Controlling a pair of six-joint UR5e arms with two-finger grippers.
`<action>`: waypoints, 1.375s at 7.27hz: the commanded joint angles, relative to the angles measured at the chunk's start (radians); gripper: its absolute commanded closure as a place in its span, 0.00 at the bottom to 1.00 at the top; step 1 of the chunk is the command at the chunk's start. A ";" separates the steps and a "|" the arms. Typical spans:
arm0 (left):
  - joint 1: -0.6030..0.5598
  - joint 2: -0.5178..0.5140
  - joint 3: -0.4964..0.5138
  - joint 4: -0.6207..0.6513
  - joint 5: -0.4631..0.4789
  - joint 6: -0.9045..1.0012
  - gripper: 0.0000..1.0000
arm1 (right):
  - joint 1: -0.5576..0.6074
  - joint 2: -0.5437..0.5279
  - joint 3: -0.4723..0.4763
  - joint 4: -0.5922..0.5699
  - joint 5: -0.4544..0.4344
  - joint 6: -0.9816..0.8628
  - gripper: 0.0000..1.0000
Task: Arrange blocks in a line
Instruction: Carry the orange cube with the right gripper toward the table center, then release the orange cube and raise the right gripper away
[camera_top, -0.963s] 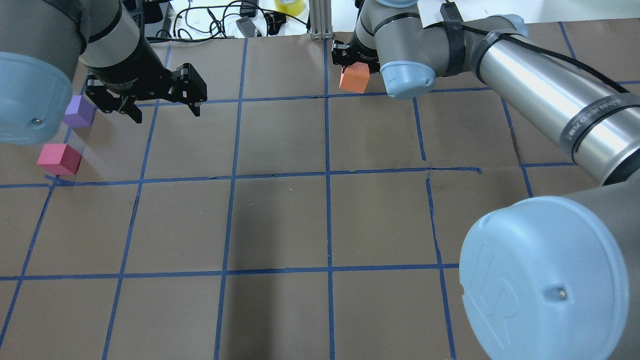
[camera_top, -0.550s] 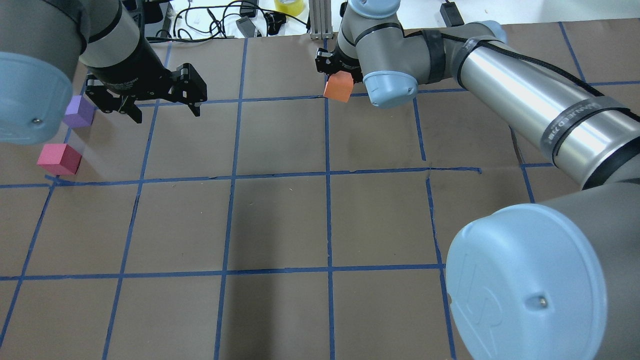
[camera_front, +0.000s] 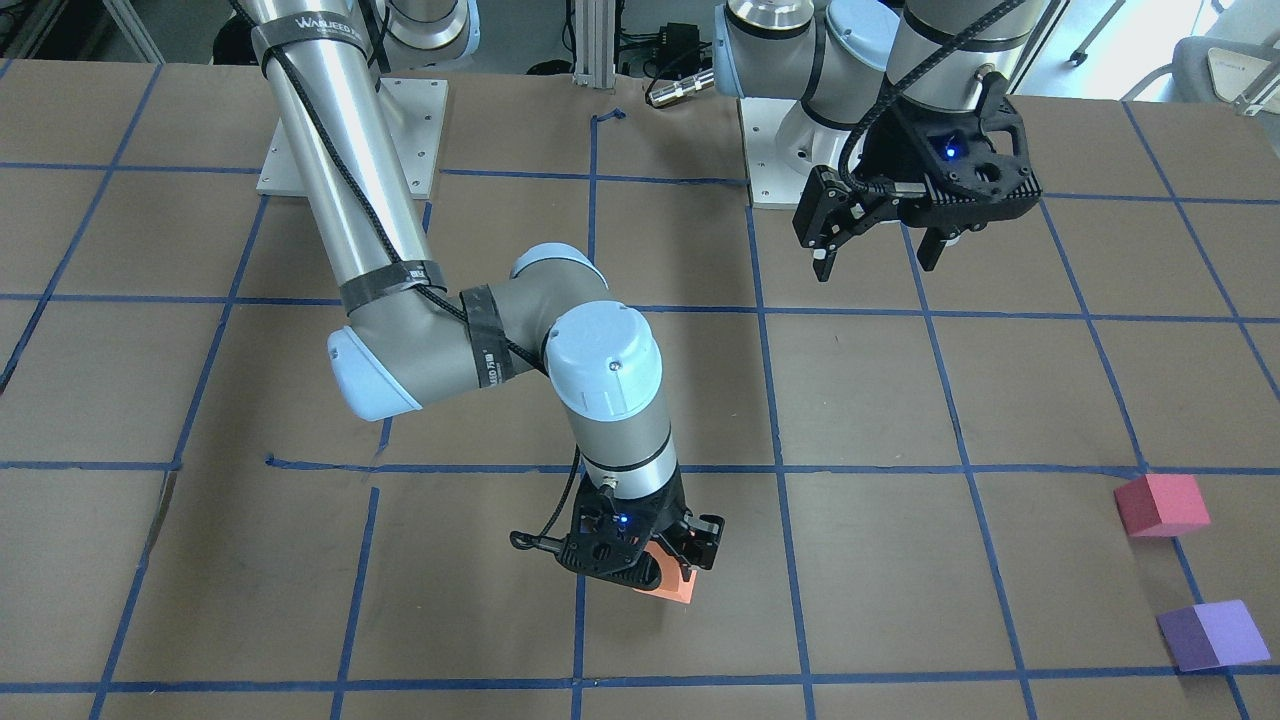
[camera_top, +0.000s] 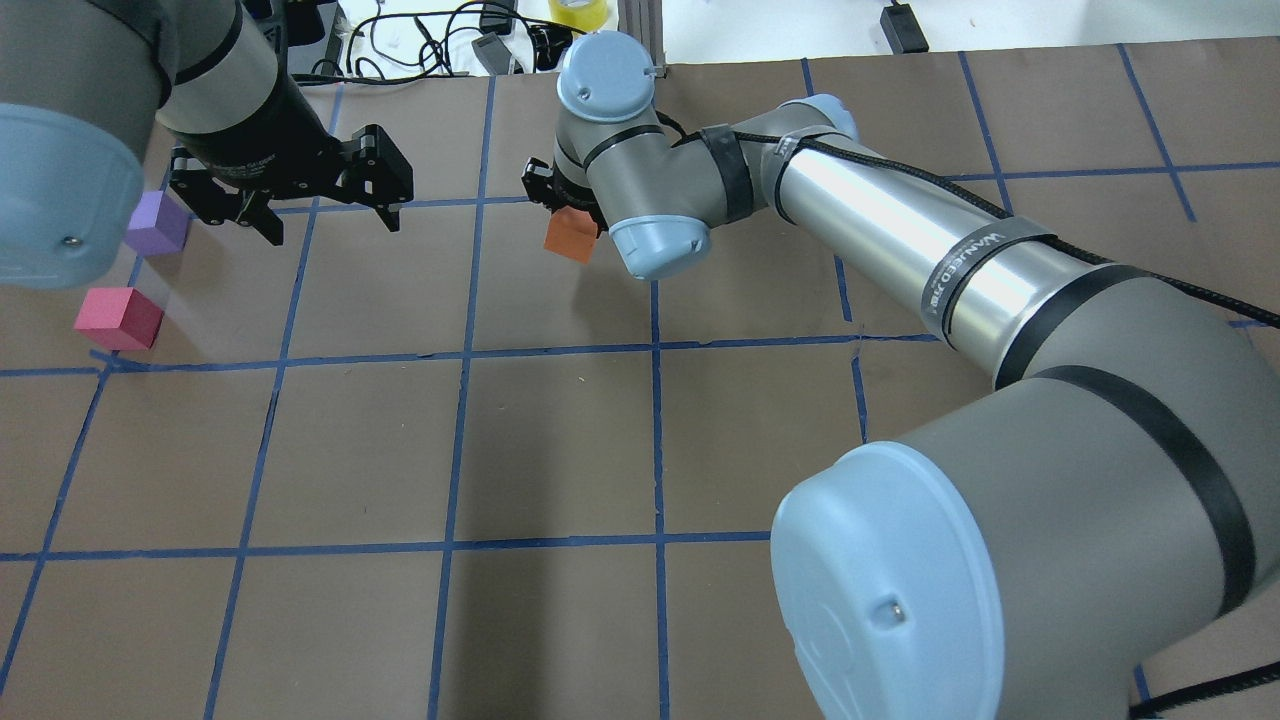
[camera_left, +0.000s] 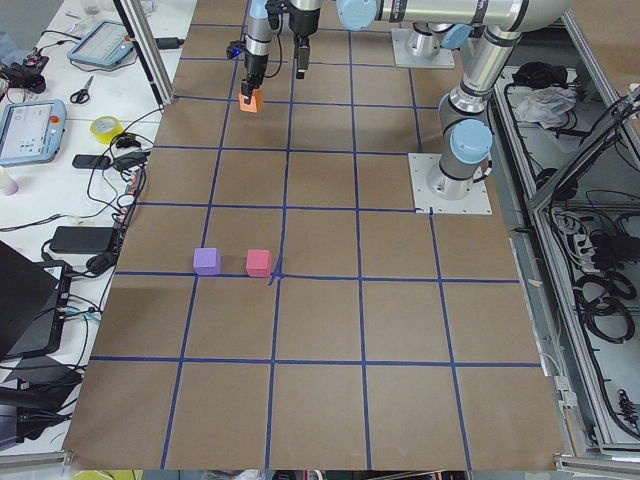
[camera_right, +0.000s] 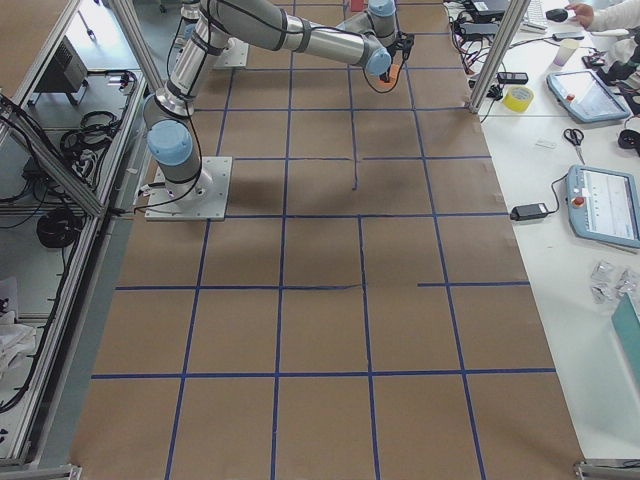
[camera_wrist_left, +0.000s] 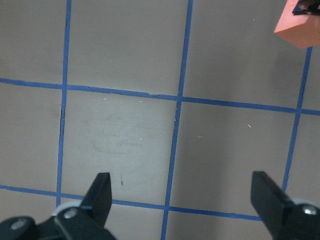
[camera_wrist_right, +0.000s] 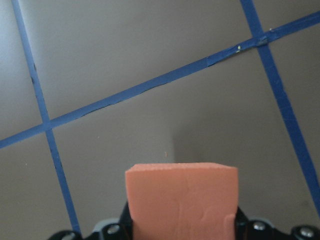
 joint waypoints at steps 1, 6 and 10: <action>0.002 0.000 0.001 0.019 0.000 0.000 0.00 | 0.022 0.024 0.004 -0.037 -0.010 -0.002 0.24; 0.006 -0.011 0.002 0.019 -0.009 0.002 0.00 | -0.006 -0.072 0.012 -0.016 -0.001 0.001 0.00; 0.008 -0.154 0.016 0.155 -0.051 -0.170 0.00 | -0.189 -0.304 0.033 0.297 -0.001 -0.312 0.00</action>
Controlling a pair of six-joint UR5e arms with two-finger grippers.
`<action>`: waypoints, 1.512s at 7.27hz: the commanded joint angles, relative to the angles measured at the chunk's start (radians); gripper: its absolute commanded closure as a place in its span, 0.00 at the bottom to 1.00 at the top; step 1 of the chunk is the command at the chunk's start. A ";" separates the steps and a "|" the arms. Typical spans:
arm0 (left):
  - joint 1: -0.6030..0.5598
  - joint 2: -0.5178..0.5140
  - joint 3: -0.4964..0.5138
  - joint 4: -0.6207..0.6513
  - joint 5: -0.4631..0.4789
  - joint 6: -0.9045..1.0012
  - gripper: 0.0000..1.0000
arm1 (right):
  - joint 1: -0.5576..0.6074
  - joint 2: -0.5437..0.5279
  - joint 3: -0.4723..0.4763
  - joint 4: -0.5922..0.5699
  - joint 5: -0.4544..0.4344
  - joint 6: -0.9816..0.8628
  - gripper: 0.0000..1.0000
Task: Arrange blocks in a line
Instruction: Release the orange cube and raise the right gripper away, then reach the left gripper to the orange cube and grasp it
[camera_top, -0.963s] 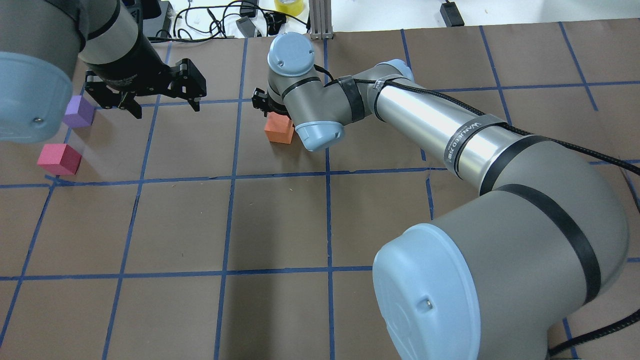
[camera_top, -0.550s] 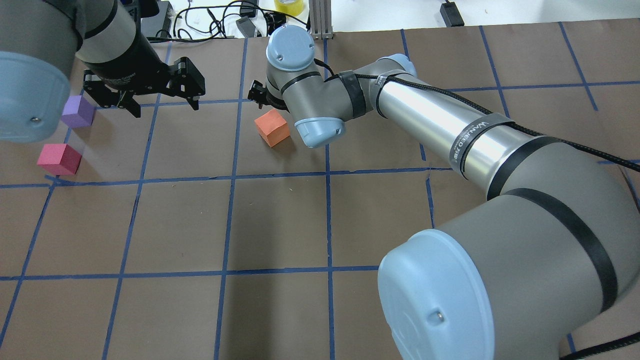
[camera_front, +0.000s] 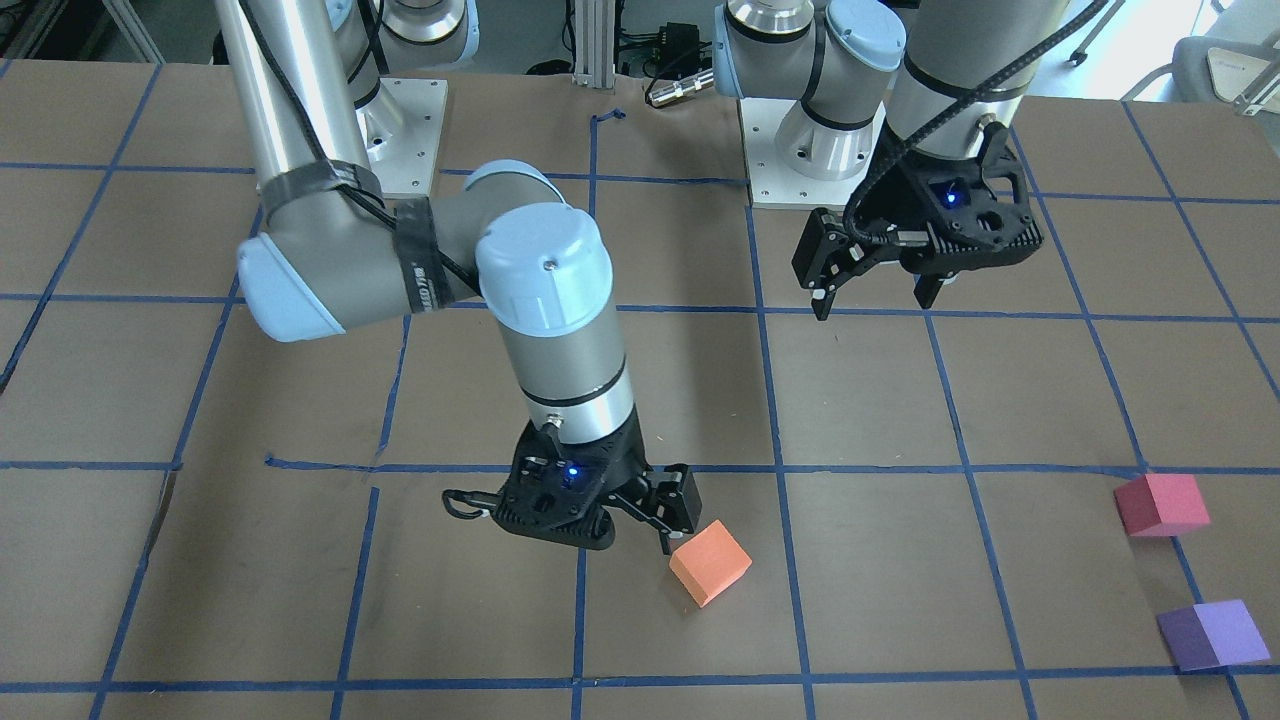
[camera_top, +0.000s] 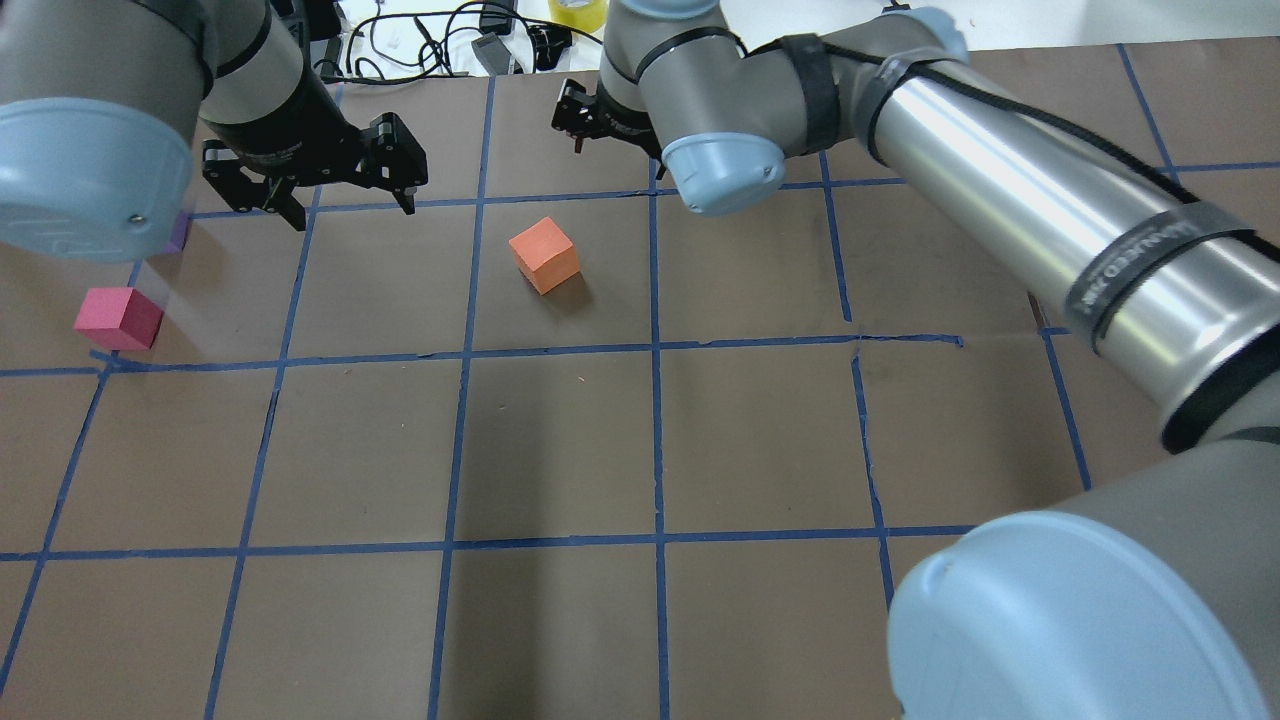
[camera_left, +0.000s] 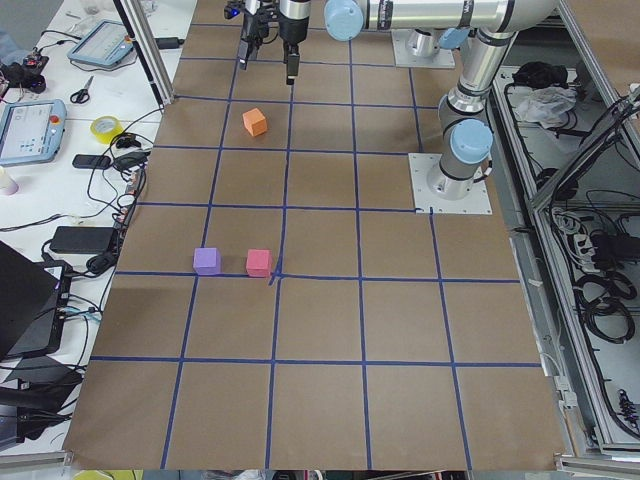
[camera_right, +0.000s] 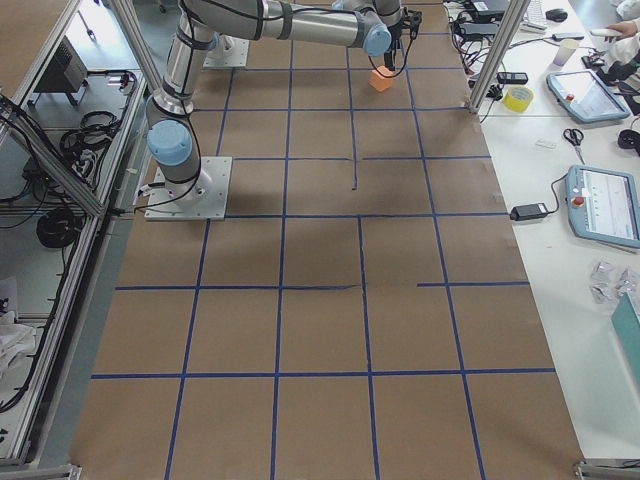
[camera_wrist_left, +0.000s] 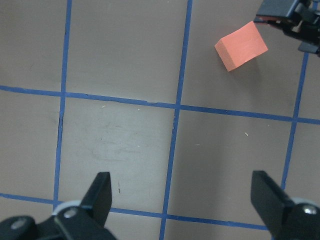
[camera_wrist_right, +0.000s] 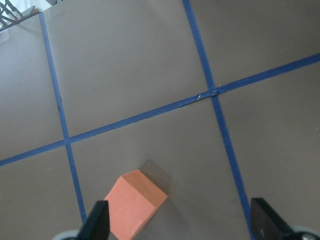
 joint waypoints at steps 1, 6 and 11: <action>0.000 -0.128 0.041 0.082 -0.026 -0.146 0.00 | -0.112 -0.142 0.027 0.169 0.004 -0.202 0.00; -0.057 -0.453 0.086 0.308 -0.042 -0.453 0.00 | -0.253 -0.377 0.118 0.528 -0.011 -0.528 0.00; -0.108 -0.582 0.174 0.329 -0.026 -0.595 0.00 | -0.252 -0.419 0.162 0.609 -0.057 -0.589 0.00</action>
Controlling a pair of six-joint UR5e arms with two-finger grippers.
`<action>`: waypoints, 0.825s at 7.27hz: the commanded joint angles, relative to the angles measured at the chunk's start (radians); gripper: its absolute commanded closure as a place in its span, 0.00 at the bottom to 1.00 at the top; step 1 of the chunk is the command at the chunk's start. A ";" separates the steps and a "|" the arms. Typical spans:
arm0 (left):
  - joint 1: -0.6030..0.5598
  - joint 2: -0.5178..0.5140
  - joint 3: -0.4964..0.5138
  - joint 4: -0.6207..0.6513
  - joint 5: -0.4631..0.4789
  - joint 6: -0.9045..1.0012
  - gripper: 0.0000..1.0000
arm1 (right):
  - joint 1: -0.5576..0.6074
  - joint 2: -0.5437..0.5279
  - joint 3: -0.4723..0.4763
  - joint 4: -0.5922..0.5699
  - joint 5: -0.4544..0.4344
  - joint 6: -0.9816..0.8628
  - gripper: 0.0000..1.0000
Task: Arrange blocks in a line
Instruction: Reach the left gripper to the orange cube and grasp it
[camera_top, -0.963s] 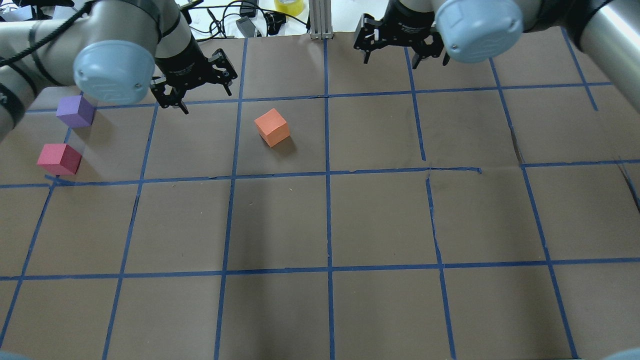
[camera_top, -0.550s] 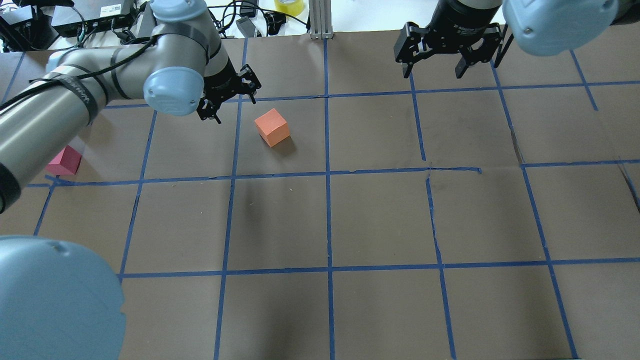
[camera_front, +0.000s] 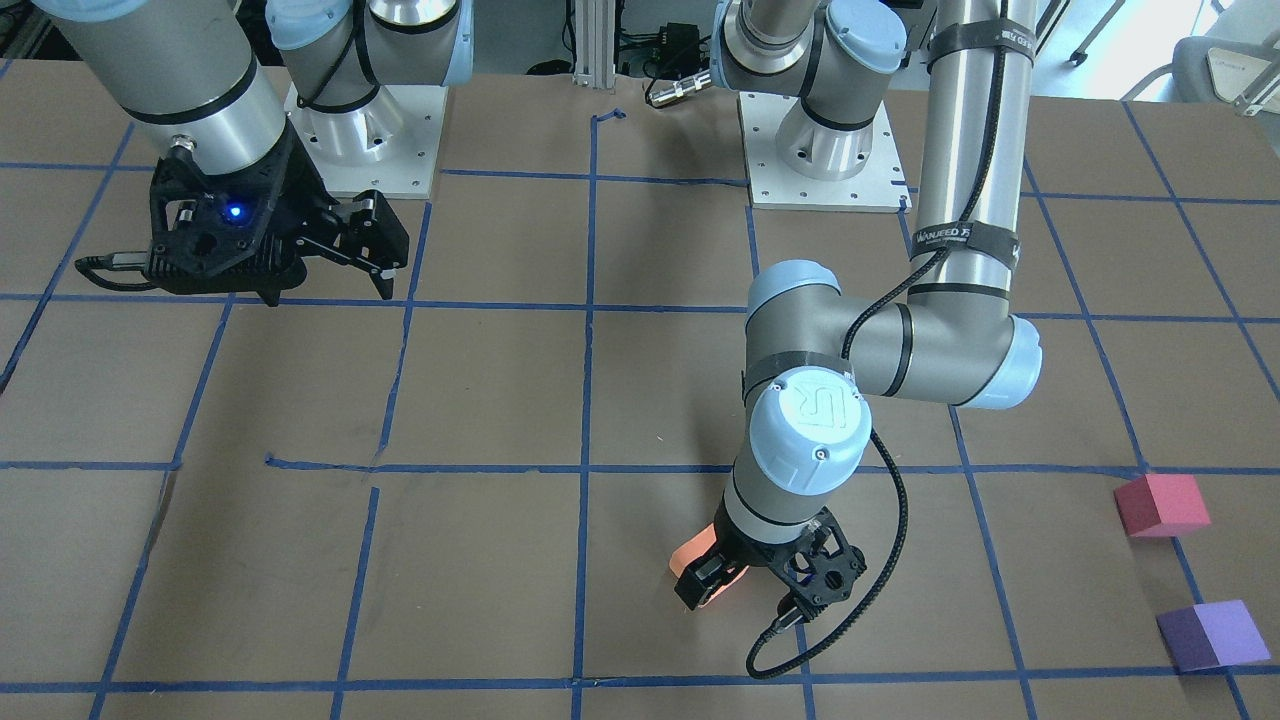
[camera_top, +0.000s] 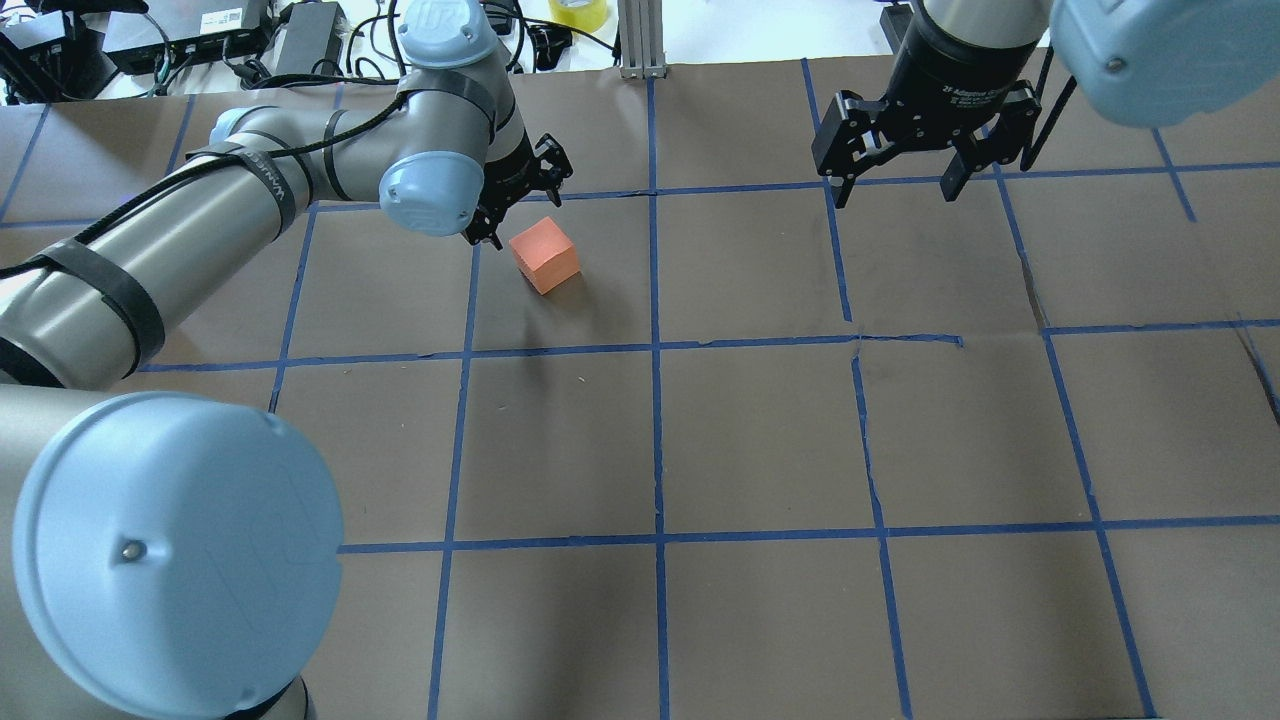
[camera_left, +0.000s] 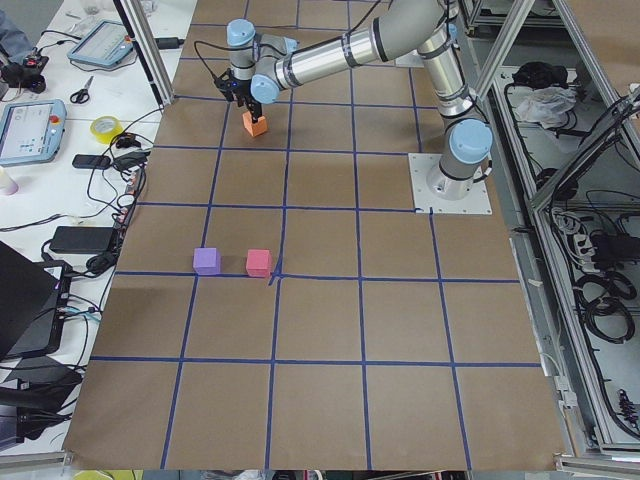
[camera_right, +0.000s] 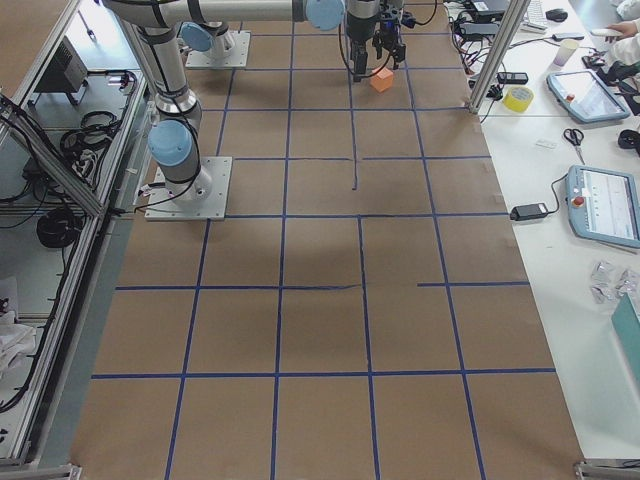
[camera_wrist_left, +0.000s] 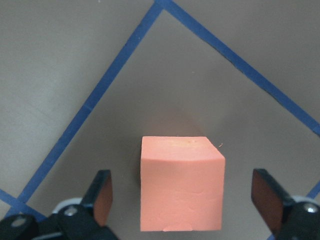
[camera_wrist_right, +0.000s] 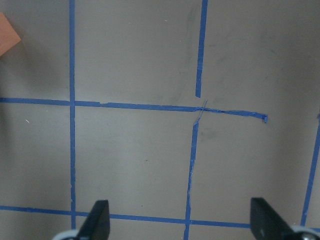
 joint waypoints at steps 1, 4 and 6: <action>-0.003 -0.028 0.005 0.001 0.007 -0.015 0.00 | 0.000 -0.002 0.009 0.005 -0.026 -0.004 0.00; -0.004 -0.051 -0.003 0.001 0.007 -0.015 0.00 | -0.003 0.010 -0.008 -0.016 -0.004 0.006 0.00; -0.004 -0.058 -0.008 0.003 0.007 -0.013 0.00 | -0.005 -0.003 -0.003 -0.077 -0.007 0.005 0.00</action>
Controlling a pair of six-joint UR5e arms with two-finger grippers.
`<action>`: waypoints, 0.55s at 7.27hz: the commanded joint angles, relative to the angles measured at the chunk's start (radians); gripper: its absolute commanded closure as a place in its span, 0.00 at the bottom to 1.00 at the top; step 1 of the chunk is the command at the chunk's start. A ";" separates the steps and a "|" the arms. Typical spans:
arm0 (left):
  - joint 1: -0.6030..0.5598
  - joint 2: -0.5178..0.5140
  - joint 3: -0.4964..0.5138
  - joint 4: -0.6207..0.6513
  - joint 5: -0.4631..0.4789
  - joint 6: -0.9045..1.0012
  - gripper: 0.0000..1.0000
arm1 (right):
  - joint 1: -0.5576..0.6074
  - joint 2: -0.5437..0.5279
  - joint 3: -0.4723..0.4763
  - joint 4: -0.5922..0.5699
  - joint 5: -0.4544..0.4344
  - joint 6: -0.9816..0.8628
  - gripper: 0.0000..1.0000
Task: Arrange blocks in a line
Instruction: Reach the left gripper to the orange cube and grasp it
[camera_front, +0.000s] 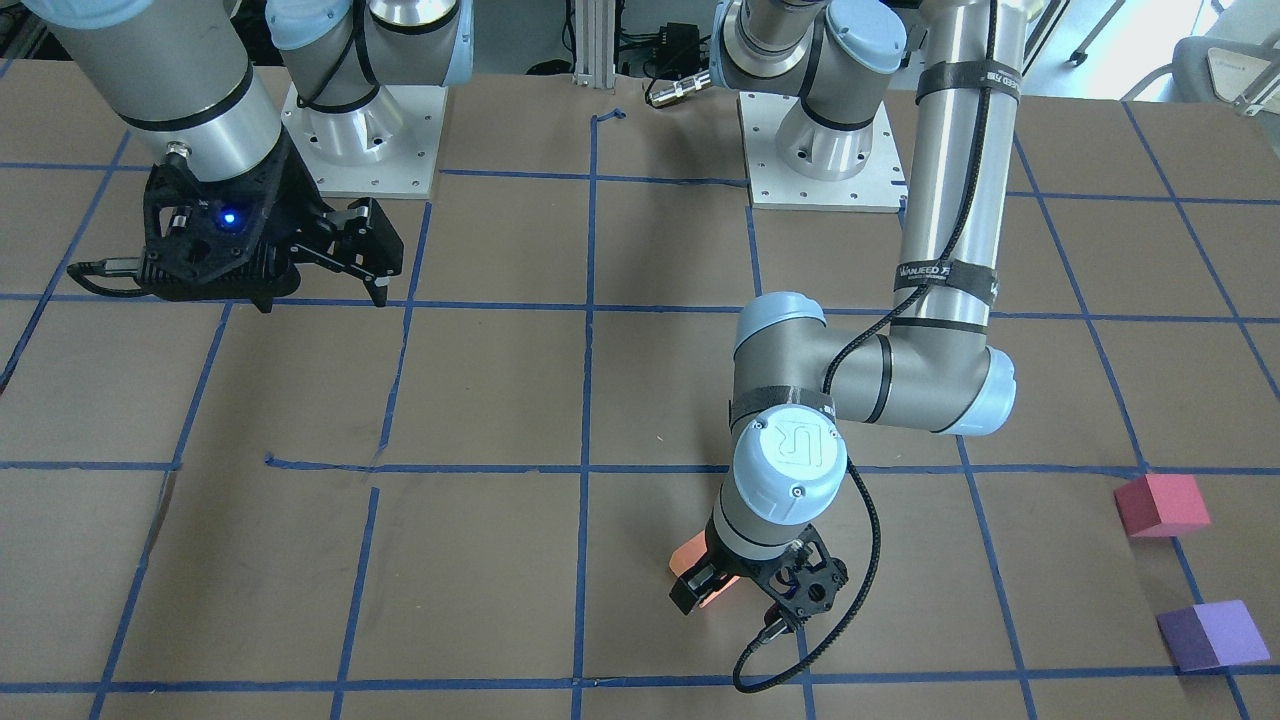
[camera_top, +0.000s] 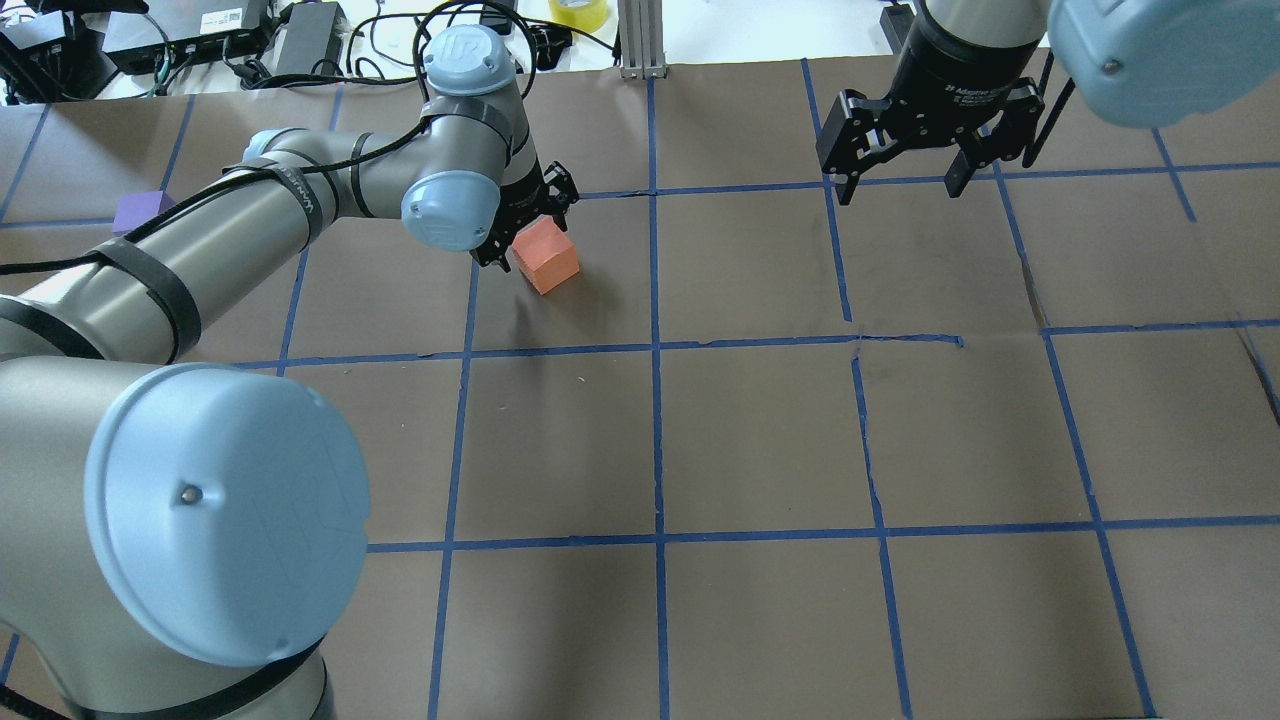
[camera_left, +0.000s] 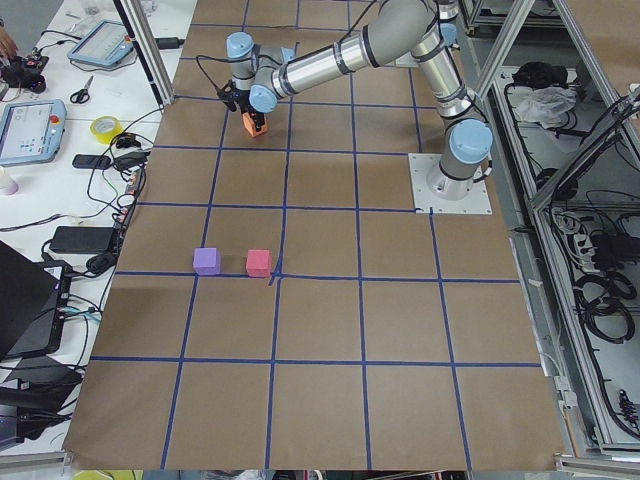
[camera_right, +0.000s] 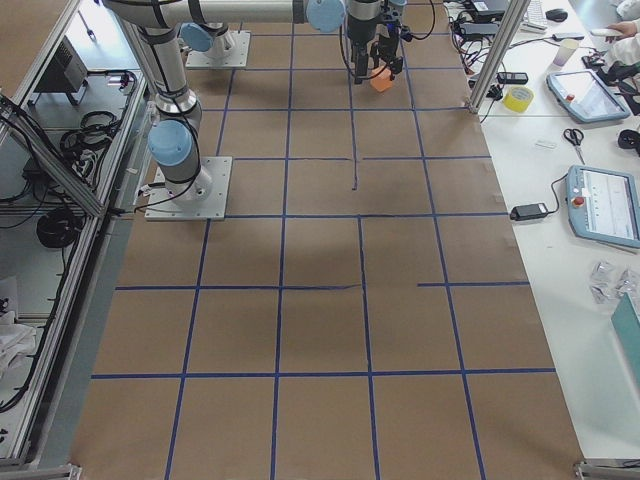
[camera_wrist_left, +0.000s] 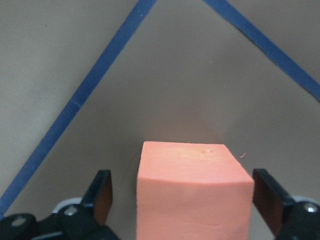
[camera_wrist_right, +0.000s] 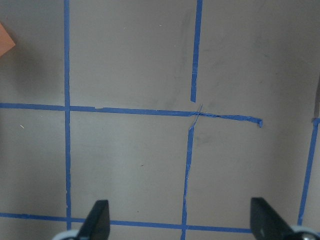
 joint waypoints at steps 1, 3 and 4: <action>-0.002 -0.007 -0.003 0.001 0.002 0.009 0.00 | -0.004 -0.014 0.004 -0.052 0.000 0.000 0.00; 0.000 -0.007 0.000 0.004 -0.001 0.007 0.03 | -0.002 -0.038 0.000 -0.057 -0.004 0.000 0.00; 0.000 -0.007 0.000 0.004 0.000 0.017 0.22 | -0.002 -0.058 0.012 -0.039 -0.013 0.000 0.00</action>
